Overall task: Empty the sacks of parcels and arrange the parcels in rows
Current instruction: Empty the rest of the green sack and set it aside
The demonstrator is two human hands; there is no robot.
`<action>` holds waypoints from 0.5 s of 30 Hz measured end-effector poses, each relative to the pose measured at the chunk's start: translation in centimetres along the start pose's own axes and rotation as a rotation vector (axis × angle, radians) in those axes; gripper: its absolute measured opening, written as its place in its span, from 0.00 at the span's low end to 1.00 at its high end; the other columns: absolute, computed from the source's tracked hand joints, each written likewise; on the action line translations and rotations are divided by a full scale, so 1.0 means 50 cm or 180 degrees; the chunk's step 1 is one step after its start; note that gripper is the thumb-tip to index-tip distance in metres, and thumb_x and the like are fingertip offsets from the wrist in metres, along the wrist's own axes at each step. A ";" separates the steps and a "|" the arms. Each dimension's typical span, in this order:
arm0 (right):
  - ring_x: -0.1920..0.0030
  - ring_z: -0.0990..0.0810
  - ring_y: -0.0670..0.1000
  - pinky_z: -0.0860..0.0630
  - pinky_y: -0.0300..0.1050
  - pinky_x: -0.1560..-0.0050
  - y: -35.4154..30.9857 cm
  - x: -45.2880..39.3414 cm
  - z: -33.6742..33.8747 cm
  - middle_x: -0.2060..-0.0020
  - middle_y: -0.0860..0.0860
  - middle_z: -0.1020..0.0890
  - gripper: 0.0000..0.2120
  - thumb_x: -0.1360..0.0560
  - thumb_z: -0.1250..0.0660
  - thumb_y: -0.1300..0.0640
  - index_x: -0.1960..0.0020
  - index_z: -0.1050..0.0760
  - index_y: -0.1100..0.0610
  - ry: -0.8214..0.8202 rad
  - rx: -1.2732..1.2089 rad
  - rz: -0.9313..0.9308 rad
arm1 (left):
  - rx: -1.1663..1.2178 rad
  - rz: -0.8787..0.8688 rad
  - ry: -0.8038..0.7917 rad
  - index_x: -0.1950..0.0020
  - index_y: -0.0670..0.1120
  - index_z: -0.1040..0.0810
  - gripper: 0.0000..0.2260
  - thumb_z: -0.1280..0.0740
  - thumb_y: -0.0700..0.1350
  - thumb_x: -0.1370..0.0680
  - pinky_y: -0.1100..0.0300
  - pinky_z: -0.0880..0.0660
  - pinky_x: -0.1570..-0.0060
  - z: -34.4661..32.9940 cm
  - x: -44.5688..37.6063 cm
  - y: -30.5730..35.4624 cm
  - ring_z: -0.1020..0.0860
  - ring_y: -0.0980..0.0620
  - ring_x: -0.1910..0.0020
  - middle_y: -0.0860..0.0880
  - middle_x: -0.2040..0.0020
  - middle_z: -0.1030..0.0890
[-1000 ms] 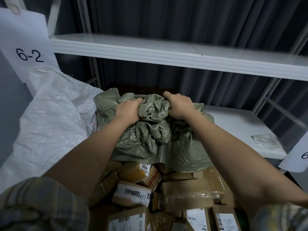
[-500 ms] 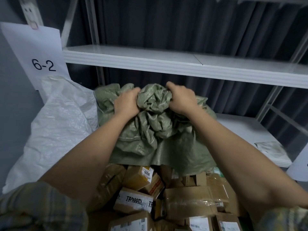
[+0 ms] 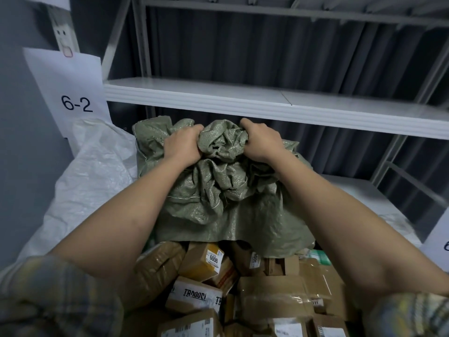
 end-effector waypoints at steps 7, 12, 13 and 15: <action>0.54 0.26 0.59 0.31 0.48 0.58 -0.012 -0.008 0.095 0.49 0.57 0.22 0.19 0.27 0.39 0.62 0.36 0.34 0.54 0.0150 -0.0141 -0.0168 | -0.0181 -0.0049 0.0314 0.48 0.50 0.26 0.10 0.32 0.40 0.27 0.56 0.33 0.62 0.087 -0.053 0.027 0.21 0.42 0.50 0.47 0.51 0.20; 0.48 0.23 0.62 0.30 0.49 0.57 -0.018 -0.001 0.119 0.47 0.58 0.22 0.18 0.26 0.39 0.61 0.37 0.33 0.54 0.0190 -0.0142 -0.0188 | -0.0287 0.0001 0.0337 0.46 0.50 0.25 0.10 0.33 0.40 0.26 0.55 0.33 0.62 0.115 -0.052 0.040 0.21 0.41 0.49 0.46 0.50 0.21; 0.47 0.23 0.62 0.30 0.49 0.57 -0.019 -0.001 0.121 0.47 0.58 0.22 0.17 0.26 0.40 0.61 0.38 0.33 0.55 0.0184 -0.0143 -0.0190 | -0.0290 0.0003 0.0345 0.46 0.50 0.25 0.10 0.34 0.40 0.26 0.55 0.33 0.62 0.120 -0.052 0.040 0.22 0.41 0.48 0.46 0.50 0.21; 0.47 0.23 0.62 0.31 0.48 0.56 -0.021 0.000 0.130 0.46 0.58 0.22 0.17 0.26 0.40 0.61 0.38 0.33 0.55 0.0194 -0.0152 -0.0185 | -0.0261 -0.0015 0.0372 0.47 0.50 0.25 0.10 0.33 0.40 0.26 0.55 0.31 0.61 0.131 -0.053 0.042 0.21 0.41 0.48 0.46 0.50 0.20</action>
Point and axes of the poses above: each hand's wrist, its own x-axis away from the middle knuckle, its own z-axis out of the back of the hand, y = z × x, the point moved 6 cm from there along -x, towards the middle knuckle
